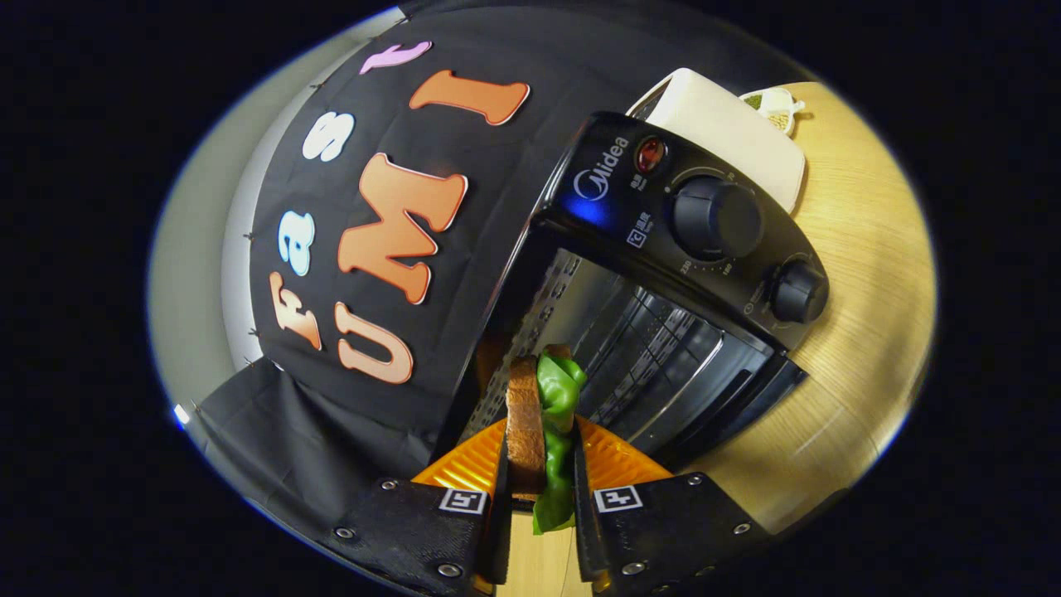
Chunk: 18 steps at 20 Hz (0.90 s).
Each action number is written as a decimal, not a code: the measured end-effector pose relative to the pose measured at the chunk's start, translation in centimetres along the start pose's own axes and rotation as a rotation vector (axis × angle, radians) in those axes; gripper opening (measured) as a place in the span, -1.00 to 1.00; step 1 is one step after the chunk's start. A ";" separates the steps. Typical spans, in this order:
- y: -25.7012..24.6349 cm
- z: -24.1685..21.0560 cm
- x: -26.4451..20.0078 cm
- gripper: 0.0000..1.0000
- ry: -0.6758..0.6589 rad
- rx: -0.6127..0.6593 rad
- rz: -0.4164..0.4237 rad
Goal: Open the toaster oven, put the food inside, and close the toaster oven door.
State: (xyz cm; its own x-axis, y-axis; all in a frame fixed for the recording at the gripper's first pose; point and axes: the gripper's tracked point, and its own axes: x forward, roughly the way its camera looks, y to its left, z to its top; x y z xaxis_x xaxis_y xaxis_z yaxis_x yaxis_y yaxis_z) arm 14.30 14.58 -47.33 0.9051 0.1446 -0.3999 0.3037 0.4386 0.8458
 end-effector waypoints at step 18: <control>-2.3 1.3 1.8 0.13 -0.154 -0.568 -0.248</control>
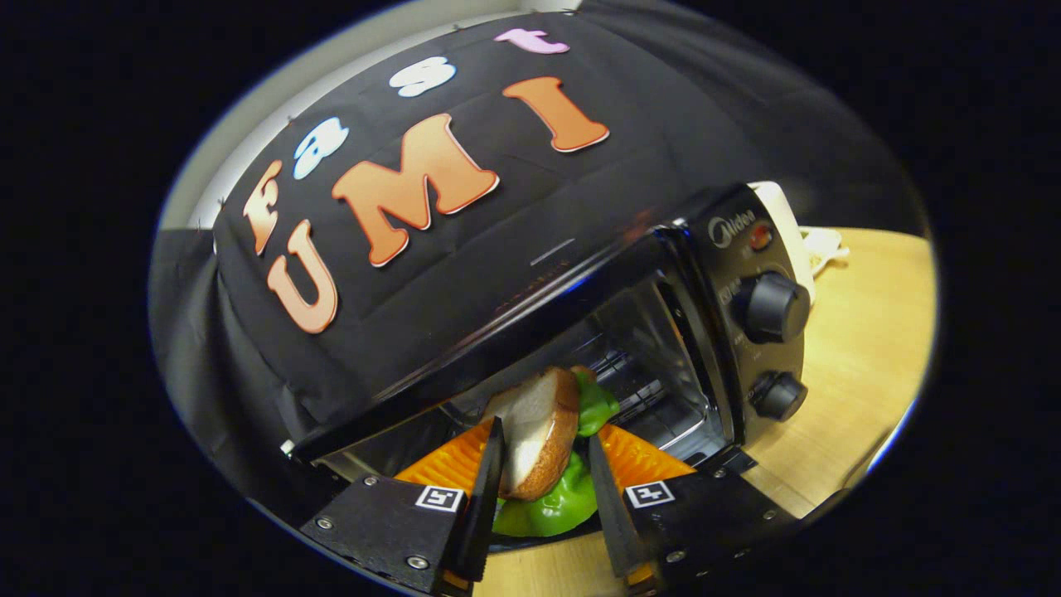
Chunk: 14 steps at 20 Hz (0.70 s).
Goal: Open the toaster oven, put the food inside, and close the toaster oven door.
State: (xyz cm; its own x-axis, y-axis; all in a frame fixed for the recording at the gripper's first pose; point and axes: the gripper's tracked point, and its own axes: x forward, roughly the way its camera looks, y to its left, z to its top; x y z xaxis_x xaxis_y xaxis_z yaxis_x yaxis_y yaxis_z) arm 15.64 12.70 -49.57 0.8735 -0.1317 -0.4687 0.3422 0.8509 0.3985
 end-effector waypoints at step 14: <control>-1.6 1.3 -7.0 0.90 0.083 -0.400 -0.006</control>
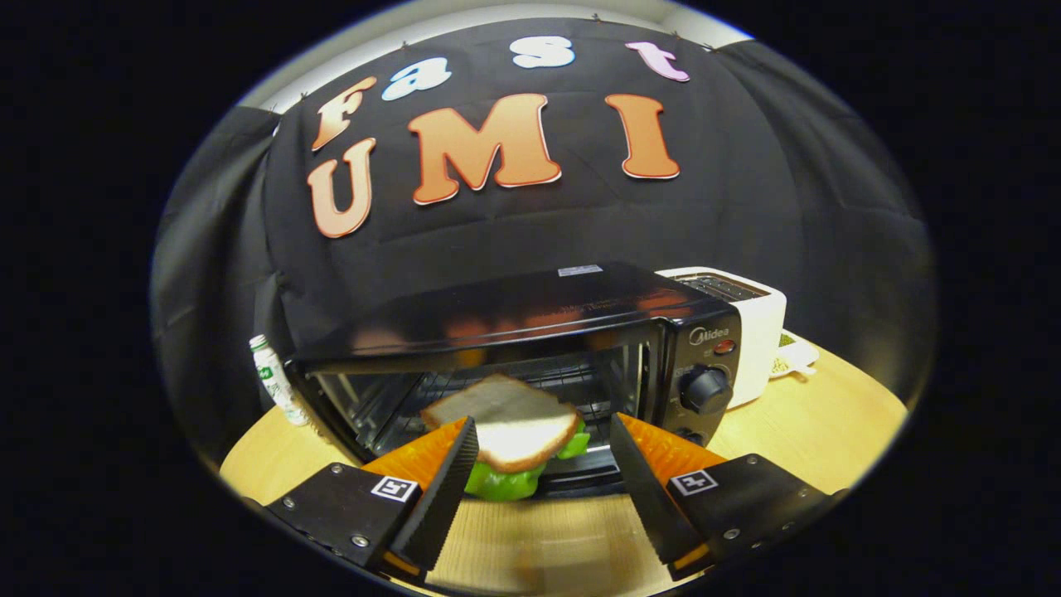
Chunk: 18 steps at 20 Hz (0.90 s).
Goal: Open the toaster oven, put the food inside, and close the toaster oven door.
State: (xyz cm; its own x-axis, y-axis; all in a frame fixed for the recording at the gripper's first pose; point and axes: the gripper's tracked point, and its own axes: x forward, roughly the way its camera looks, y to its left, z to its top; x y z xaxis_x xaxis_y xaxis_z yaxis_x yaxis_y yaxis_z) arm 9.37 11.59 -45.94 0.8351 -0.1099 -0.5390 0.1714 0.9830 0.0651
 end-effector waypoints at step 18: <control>-1.7 -12.7 -12.0 0.97 0.393 -0.066 0.220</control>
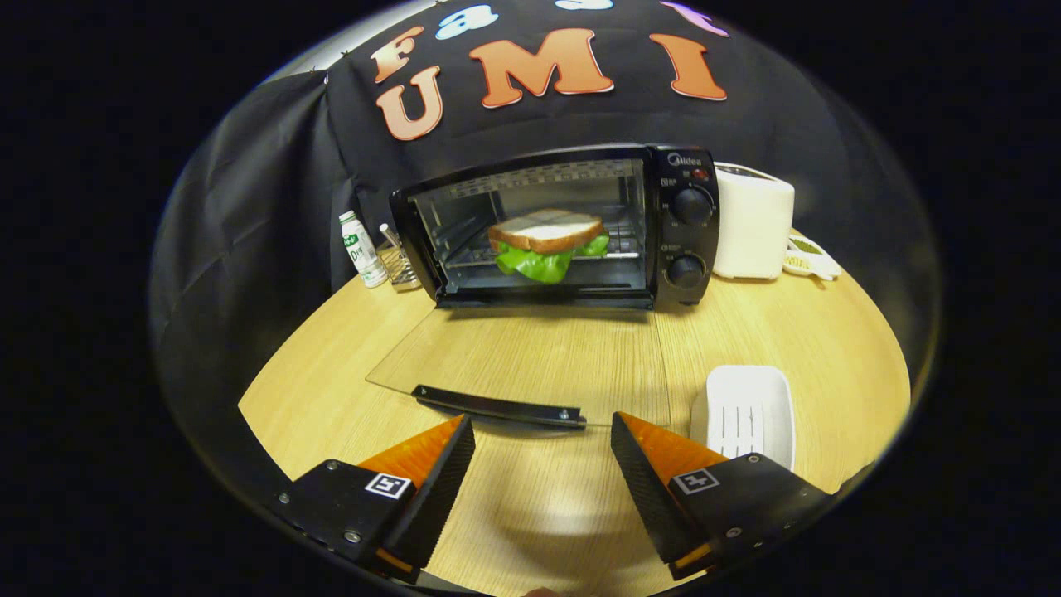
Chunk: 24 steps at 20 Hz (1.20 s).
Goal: Open the toaster oven, put the food inside, and close the toaster oven door.
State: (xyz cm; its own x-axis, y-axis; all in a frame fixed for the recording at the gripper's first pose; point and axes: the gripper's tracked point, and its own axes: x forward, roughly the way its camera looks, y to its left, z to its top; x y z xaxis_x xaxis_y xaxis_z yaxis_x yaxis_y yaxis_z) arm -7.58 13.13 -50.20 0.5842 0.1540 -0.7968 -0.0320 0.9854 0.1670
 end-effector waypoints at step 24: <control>4.7 2.9 2.7 0.98 -0.010 -0.072 0.029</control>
State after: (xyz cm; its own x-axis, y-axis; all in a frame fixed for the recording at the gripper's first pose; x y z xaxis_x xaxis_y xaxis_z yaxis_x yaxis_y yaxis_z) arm -3.77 18.00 -49.90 0.5900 0.1820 -0.7866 -0.1068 0.9833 0.1474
